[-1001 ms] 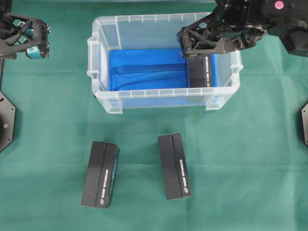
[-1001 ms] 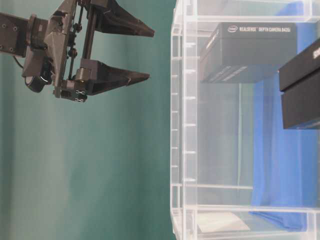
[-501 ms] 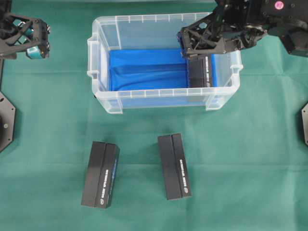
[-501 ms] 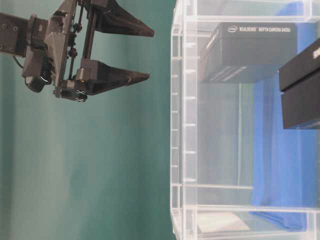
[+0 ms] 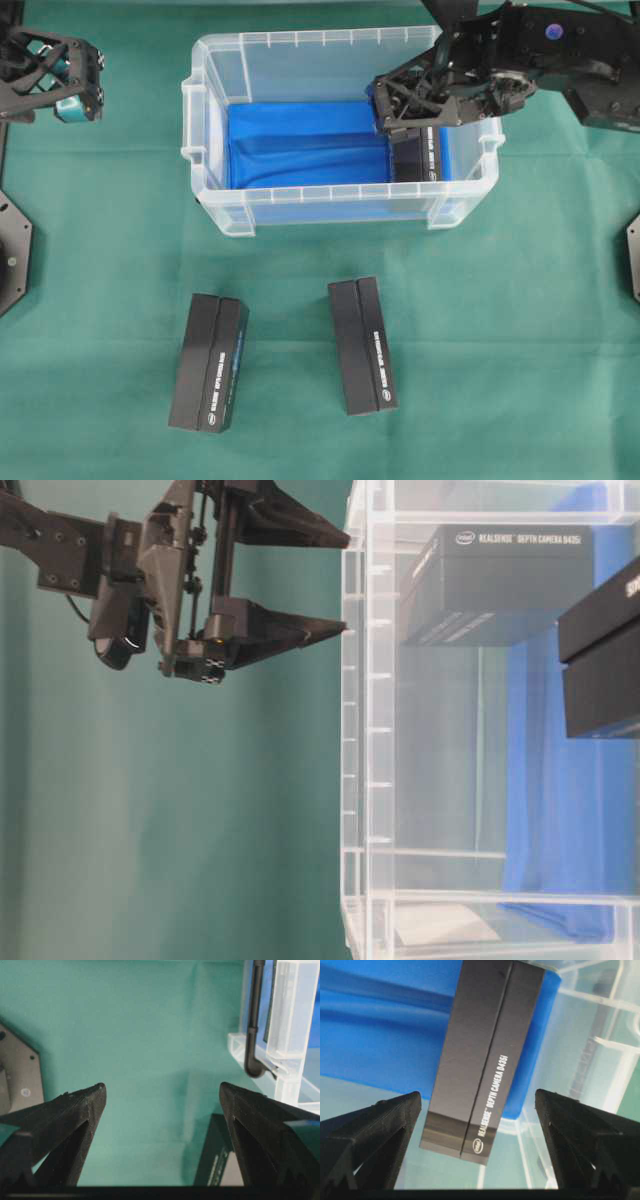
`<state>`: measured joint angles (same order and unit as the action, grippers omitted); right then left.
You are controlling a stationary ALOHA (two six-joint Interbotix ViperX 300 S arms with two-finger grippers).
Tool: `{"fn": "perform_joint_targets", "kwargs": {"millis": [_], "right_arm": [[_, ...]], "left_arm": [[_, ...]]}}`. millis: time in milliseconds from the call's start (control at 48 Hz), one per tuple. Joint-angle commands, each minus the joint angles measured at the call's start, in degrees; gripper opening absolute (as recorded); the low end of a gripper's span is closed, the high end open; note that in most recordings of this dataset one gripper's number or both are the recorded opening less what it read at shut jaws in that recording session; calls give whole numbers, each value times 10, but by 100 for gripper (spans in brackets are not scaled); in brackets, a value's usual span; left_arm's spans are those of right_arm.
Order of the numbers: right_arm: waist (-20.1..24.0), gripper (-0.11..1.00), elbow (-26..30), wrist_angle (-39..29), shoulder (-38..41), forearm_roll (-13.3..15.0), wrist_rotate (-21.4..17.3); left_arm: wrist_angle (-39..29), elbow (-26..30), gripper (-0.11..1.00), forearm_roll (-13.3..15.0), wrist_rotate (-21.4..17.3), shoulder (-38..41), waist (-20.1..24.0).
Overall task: Take out the box from the case.
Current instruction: 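Lower the right gripper around the right box and close it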
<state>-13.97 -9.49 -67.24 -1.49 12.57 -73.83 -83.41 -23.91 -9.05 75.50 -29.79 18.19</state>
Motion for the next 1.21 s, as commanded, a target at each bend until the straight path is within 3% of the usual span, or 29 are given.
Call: {"fn": "perform_joint_targets", "kwargs": {"millis": [0, 1189], "right_arm": [[-4, 94, 4, 11, -4, 2, -4], [-17, 94, -40, 81, 30, 1, -15]], "left_arm": [[2, 10, 96, 0, 0, -3, 2], [4, 10, 96, 0, -1, -3, 2]]}}
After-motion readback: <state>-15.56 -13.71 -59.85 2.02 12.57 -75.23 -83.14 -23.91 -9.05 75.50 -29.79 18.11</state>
